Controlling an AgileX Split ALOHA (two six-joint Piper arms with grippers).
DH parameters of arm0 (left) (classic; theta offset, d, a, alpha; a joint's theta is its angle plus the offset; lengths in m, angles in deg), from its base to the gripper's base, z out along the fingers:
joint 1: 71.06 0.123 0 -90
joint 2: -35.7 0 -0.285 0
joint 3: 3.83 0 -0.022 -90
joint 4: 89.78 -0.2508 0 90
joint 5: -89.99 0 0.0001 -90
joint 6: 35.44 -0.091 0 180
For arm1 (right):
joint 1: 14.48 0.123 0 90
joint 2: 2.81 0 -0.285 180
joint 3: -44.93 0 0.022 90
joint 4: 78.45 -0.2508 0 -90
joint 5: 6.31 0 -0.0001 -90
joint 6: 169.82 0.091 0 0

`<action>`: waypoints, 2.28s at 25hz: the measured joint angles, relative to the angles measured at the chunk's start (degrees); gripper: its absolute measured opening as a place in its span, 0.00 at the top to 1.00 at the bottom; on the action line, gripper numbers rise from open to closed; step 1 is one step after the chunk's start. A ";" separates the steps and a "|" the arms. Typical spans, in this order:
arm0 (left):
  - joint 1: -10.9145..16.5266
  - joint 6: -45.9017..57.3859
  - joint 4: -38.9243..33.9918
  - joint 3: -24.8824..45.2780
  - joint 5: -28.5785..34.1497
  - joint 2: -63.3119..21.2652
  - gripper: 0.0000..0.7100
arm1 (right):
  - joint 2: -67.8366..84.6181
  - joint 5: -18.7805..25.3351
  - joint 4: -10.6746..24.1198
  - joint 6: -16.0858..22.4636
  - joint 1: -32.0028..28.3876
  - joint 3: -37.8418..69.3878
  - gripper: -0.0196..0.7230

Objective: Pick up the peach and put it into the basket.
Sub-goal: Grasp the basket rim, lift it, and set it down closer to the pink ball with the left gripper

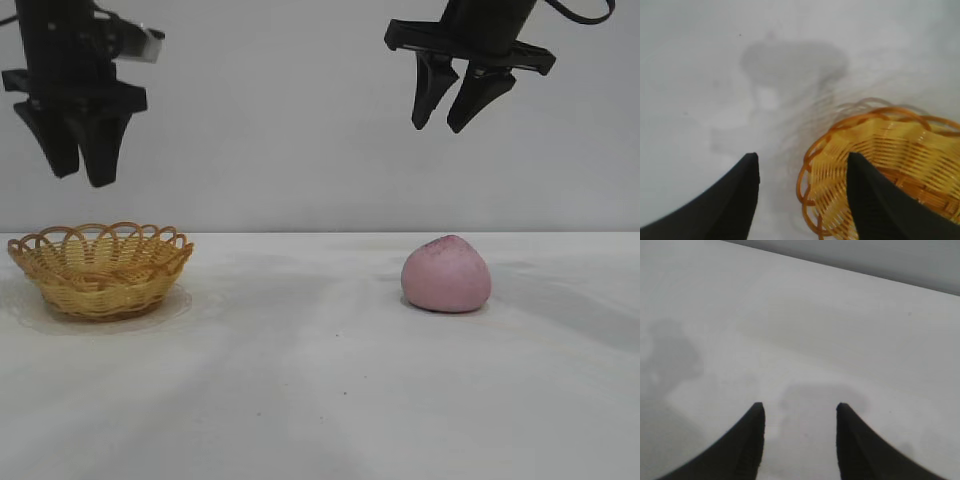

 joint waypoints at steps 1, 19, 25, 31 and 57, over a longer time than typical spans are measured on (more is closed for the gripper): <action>0.27 -0.18 0.07 0.00 0.12 0.29 0.61 | 0.00 0.00 0.00 -0.13 0.00 0.00 0.55; 1.18 4.57 8.19 -0.51 3.42 5.18 0.89 | 0.00 -0.30 -0.80 -1.36 0.00 0.00 0.55; 1.26 10.26 24.87 0.03 2.87 4.54 1.00 | 0.00 -0.30 -0.84 -1.44 0.00 0.00 0.55; 1.26 11.84 38.60 16.28 -11.35 -4.25 1.00 | 0.00 0.45 -0.84 -1.58 0.00 0.00 0.55; -3.20 -3.60 59.74 34.87 -23.94 -11.51 0.66 | 0.00 0.96 -2.63 -1.75 0.00 0.00 0.55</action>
